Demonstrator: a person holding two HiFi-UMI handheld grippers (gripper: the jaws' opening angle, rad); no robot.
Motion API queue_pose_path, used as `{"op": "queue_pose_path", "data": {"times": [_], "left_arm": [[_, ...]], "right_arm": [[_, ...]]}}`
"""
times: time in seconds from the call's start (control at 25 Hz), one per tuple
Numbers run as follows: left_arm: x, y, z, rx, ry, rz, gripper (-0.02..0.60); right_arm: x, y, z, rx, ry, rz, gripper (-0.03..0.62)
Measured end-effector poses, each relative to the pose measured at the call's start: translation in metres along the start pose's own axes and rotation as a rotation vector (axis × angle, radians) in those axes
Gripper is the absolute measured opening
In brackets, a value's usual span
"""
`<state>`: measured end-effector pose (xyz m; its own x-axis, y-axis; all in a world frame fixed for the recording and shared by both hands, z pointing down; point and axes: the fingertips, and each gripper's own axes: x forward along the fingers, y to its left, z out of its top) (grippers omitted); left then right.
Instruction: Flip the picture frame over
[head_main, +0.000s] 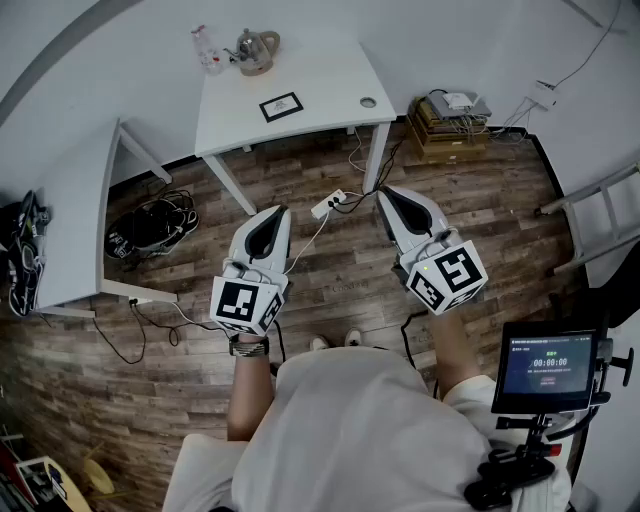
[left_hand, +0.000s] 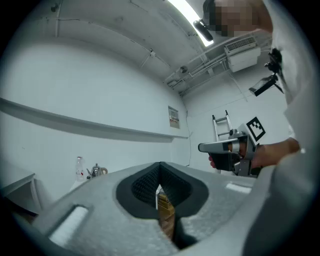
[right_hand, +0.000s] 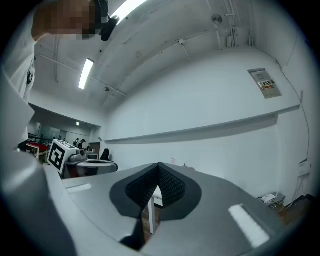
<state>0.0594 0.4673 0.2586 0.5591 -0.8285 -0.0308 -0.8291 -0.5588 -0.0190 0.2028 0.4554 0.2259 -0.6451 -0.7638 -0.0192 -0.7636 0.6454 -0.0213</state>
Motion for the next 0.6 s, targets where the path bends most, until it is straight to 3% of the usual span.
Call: {"op": "queue_pose_path", "data": {"times": [0.32,0.6], "left_arm": [[-0.005,0.016,-0.002,0.034,0.002,0.035,0.002],[-0.009,0.009,0.003,0.030,-0.031,0.045,0.002]], "right_arm": [[0.003,0.000,0.007,-0.042,-0.022,0.026,0.000],[0.002,0.006,0.007,-0.011,-0.035,0.052,0.000]]}}
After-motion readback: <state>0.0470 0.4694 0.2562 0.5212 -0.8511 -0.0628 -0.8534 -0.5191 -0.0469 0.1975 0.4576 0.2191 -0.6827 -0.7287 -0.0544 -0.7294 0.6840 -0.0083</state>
